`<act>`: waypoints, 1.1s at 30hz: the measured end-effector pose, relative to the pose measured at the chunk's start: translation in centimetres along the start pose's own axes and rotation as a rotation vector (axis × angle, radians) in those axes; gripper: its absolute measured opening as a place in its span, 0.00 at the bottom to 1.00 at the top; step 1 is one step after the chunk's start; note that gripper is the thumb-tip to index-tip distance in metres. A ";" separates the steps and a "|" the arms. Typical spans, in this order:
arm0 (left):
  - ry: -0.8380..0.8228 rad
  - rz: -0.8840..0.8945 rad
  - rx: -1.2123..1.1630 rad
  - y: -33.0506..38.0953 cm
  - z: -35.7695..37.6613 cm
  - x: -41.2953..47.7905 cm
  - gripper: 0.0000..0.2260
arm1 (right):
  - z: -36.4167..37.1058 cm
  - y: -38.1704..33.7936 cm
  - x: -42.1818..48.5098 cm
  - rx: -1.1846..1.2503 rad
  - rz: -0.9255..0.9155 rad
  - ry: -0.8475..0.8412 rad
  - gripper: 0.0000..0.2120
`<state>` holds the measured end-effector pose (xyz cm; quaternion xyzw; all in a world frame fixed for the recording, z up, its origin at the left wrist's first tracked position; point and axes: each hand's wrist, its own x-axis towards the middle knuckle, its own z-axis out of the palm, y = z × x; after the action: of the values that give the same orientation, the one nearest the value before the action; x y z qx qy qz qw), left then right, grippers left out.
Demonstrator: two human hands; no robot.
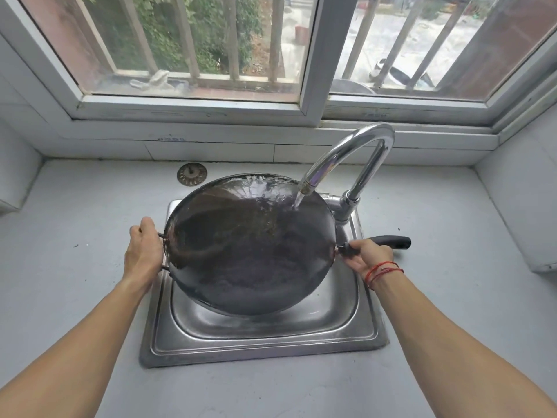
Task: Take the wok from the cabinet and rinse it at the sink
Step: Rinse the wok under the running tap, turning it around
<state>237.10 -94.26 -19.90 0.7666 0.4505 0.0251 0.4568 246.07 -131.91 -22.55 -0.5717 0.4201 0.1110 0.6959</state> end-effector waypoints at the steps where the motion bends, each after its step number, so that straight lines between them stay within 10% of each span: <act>1: 0.003 -0.008 -0.005 0.0 -0.2 0.0 0.25 | 0.2 0.0 -0.1 0.005 -0.001 -0.006 0.07; 33: 0.081 -0.079 -0.237 0.2 1.5 -1.4 0.29 | -1.3 -0.2 0.0 -0.043 -0.010 0.036 0.04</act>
<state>237.09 -96.32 -20.11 0.6874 0.4921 0.0910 0.5263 245.56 -133.14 -22.38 -0.5907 0.4270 0.1063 0.6763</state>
